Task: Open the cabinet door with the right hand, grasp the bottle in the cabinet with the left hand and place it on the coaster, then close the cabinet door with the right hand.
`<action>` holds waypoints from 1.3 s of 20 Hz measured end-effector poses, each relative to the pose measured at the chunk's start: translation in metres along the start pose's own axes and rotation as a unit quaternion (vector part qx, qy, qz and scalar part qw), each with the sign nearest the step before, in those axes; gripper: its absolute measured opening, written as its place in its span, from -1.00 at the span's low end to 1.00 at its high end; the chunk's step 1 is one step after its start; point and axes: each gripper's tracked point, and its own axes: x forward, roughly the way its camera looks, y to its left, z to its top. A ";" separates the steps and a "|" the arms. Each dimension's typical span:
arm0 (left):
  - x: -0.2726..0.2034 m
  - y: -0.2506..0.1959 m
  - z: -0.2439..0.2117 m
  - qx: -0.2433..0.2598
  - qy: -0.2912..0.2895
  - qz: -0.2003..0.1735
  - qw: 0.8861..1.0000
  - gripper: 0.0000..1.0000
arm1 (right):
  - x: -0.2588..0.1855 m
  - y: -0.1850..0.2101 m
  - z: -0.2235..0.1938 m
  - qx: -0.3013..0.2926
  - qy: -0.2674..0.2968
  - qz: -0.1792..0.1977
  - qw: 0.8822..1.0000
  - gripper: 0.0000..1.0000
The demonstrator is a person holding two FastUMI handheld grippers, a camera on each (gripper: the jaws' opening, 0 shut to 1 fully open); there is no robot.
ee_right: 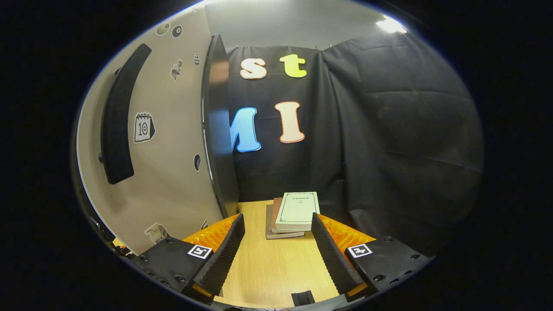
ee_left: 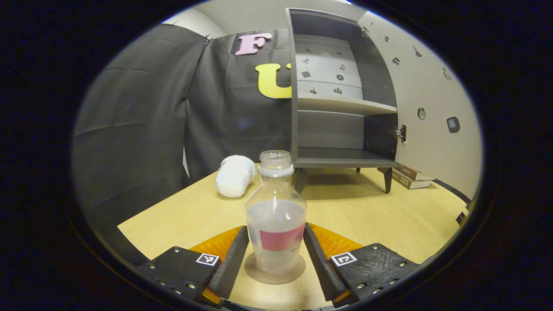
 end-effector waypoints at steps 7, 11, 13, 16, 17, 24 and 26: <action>-0.025 -0.003 0.075 0.013 -0.044 0.004 0.999 0.56 | -0.007 0.010 0.029 0.024 -0.033 0.030 0.999 0.96; -0.053 0.007 0.128 0.008 -0.071 0.028 0.997 0.52 | -0.013 0.020 0.057 0.025 -0.057 0.060 0.996 0.95; -0.064 0.009 0.151 0.009 -0.080 0.031 0.996 0.57 | -0.016 0.028 0.070 0.024 -0.071 0.073 0.995 0.95; -0.076 0.016 0.182 0.002 -0.090 0.033 0.995 0.57 | -0.021 0.050 0.081 0.026 -0.082 0.109 0.990 0.86; -0.080 0.019 0.193 0.001 -0.097 0.034 0.995 0.57 | -0.024 0.055 0.085 0.023 -0.088 0.117 0.989 0.95; -0.075 0.040 0.231 0.003 -0.129 0.024 0.991 0.52 | -0.028 0.060 0.088 -0.001 -0.084 0.090 0.992 0.95; -0.071 0.048 0.234 0.000 -0.130 0.019 0.991 0.52 | -0.030 0.070 0.088 -0.010 -0.083 0.088 0.993 0.95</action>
